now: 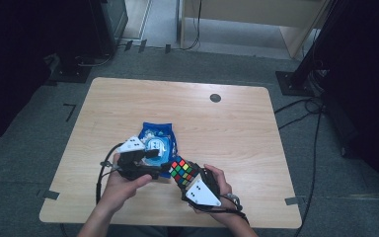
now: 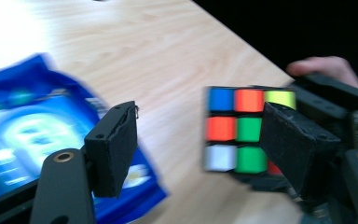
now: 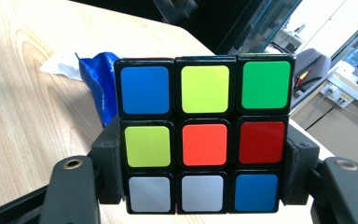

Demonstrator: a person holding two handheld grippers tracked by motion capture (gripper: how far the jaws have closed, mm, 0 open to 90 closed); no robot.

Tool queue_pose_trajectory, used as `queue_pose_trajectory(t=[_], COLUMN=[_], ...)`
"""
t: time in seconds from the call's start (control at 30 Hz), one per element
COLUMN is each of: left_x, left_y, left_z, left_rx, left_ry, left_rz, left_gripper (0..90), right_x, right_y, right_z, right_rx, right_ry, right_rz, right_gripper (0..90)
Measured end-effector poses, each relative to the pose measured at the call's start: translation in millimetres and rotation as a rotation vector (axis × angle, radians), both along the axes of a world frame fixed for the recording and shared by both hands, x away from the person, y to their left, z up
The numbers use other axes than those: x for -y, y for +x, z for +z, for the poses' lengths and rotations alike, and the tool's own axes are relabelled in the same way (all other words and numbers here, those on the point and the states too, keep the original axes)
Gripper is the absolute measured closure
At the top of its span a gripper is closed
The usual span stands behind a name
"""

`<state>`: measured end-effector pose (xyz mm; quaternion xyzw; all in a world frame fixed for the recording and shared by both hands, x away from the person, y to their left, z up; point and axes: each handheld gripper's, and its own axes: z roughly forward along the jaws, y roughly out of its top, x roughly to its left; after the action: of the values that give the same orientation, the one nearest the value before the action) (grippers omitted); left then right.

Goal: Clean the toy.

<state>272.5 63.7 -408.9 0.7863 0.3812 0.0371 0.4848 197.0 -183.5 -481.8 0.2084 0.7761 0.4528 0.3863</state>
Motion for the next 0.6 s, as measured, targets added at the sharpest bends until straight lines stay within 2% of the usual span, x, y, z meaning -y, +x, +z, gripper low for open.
queue_pose_trajectory(t=[0.03,0.1,0.13,0.2,0.33,0.47,0.5,0.6], left_x=[-7.3,-20.4,-27.2,-41.0,-58.2,-57.6,-56.6,-54.9], left_y=[2.5,7.4,11.1,18.2,29.7,38.3,39.9,42.7], left_z=[-0.7,-5.2,-9.1,-17.6,-35.0,-60.3,-66.3,-78.3], left_rx=[0.016,0.056,0.058,0.031,-0.014,-0.067,-0.077,-0.084], left_ry=[0.040,0.174,0.229,0.281,0.352,0.494,0.518,0.566], left_rz=[0.039,0.126,0.147,0.171,0.240,0.267,0.280,0.308], left_gripper=[30.0,32.1,32.8,33.6,37.1,42.7,44.5,58.5], right_x=[0.9,2.5,2.9,3.8,4.3,3.6,3.4,3.3], right_y=[0.5,1.4,1.6,2.2,3.3,3.2,3.3,3.3], right_z=[0.2,0.6,0.7,0.9,0.1,-0.9,-1.0,-1.1], right_rx=[0.001,0.001,-0.001,-0.004,-0.006,-0.014,-0.014,-0.013], right_ry=[0.000,0.004,0.009,0.011,0.007,0.005,0.004,0.003], right_rz=[-0.002,-0.005,-0.010,-0.011,-0.010,-0.011,-0.010,-0.009], right_gripper=[34.3,34.3,34.3,34.3,34.3,34.3,34.3,34.3])
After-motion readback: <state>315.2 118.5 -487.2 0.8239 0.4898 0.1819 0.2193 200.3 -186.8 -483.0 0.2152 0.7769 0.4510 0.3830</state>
